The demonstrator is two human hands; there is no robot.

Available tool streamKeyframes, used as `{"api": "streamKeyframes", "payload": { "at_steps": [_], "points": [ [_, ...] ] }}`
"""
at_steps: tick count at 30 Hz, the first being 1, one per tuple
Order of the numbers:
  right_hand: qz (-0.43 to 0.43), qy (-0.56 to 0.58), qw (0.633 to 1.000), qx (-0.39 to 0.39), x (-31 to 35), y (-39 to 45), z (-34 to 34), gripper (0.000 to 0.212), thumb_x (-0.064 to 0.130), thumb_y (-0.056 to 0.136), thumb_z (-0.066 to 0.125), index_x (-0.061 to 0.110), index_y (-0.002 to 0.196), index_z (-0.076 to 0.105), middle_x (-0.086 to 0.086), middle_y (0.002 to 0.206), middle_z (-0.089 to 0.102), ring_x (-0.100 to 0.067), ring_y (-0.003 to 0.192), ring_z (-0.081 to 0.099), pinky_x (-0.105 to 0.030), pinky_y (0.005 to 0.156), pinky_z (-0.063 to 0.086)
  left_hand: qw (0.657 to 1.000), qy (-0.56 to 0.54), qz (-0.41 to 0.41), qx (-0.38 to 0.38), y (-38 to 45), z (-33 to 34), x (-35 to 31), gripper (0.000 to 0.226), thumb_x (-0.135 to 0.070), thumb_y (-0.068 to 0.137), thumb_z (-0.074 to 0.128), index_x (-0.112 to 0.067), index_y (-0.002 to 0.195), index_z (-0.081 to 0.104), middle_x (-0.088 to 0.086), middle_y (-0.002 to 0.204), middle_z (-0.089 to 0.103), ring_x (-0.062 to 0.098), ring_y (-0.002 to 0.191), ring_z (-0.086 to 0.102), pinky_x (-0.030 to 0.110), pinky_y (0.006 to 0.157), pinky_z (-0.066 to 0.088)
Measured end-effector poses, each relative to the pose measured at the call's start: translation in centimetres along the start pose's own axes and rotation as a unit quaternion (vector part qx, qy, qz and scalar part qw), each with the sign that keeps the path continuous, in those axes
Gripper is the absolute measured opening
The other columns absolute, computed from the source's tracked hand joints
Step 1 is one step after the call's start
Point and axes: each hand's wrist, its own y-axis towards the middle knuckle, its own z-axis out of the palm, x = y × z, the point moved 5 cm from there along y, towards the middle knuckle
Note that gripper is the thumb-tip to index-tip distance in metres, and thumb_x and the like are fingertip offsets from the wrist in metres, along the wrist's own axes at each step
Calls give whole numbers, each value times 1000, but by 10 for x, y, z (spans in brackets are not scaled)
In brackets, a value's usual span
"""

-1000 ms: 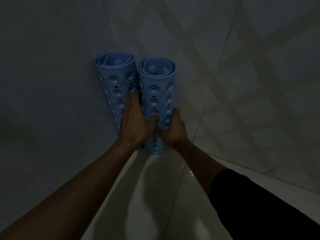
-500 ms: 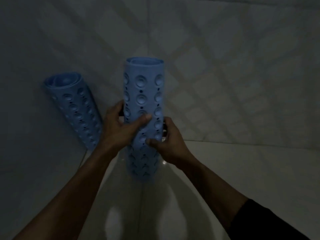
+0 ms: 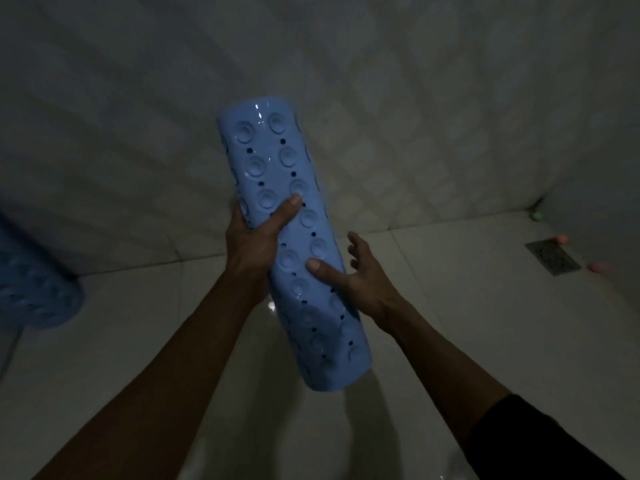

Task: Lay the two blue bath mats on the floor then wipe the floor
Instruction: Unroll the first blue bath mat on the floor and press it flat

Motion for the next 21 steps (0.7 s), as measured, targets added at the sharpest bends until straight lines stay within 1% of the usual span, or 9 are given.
{"api": "streamKeyframes", "payload": {
  "at_steps": [2,4,6,8,10,13,17,19,21],
  "points": [
    [32,29,999,15,-34,1,-25,125,65,57,80,28,155,11,-1,149,42,-5,114,50,-21,87,47,999,2,-53,8,-3,27,32,68,-36,64,93,-21,125,67,-1,111,76,19,98,74,35,75,62],
    [39,35,999,0,-69,3,-53,110,65,62,79,25,151,28,-1,133,57,-11,106,63,-29,85,56,995,13,-94,6,-6,54,68,71,-39,60,95,-20,123,69,1,108,77,21,95,75,38,73,62],
    [35,29,999,-27,-97,8,-81,88,64,65,78,25,137,46,-1,116,65,-14,95,69,-30,77,60,992,32,-120,-4,-6,76,97,74,-40,56,96,-19,122,70,3,109,76,25,94,75,44,76,61],
    [37,55,997,-28,-119,14,-100,72,64,65,79,26,121,54,-3,107,68,-15,85,72,-30,68,60,987,46,-151,-28,-5,94,123,82,-42,51,97,-18,123,69,5,111,75,27,92,75,48,79,61],
    [40,85,995,-19,-132,24,-112,70,68,64,76,25,113,54,-5,106,69,-16,85,72,-34,70,61,981,68,-178,-43,-3,110,142,87,-47,51,96,-17,127,66,7,114,74,28,93,75,50,81,60],
    [28,94,995,-11,-144,41,-124,78,75,65,68,23,120,51,-3,114,68,-17,95,70,-42,82,60,980,110,-162,-36,-1,127,166,77,-47,67,88,-12,131,62,8,121,71,26,99,73,49,87,59],
    [2,94,996,-9,-166,51,-138,65,61,80,66,20,129,50,-3,117,67,-15,97,69,-41,84,59,980,152,-123,-31,-20,131,200,69,-45,88,71,-13,144,46,6,132,62,24,108,68,44,91,58],
    [-4,94,995,-17,-178,49,-147,63,54,85,66,18,133,48,-4,118,66,-16,98,69,-40,85,59,975,175,-136,-19,-39,135,224,73,-48,91,65,-23,152,35,5,141,56,26,116,63,47,98,54],
    [-2,77,997,-30,-189,41,-156,60,53,87,64,18,134,48,-3,118,66,-17,98,68,-39,84,59,970,185,-159,-15,-58,139,246,73,-47,91,66,-27,152,32,4,140,55,26,116,63,46,94,56]
  ]
}}
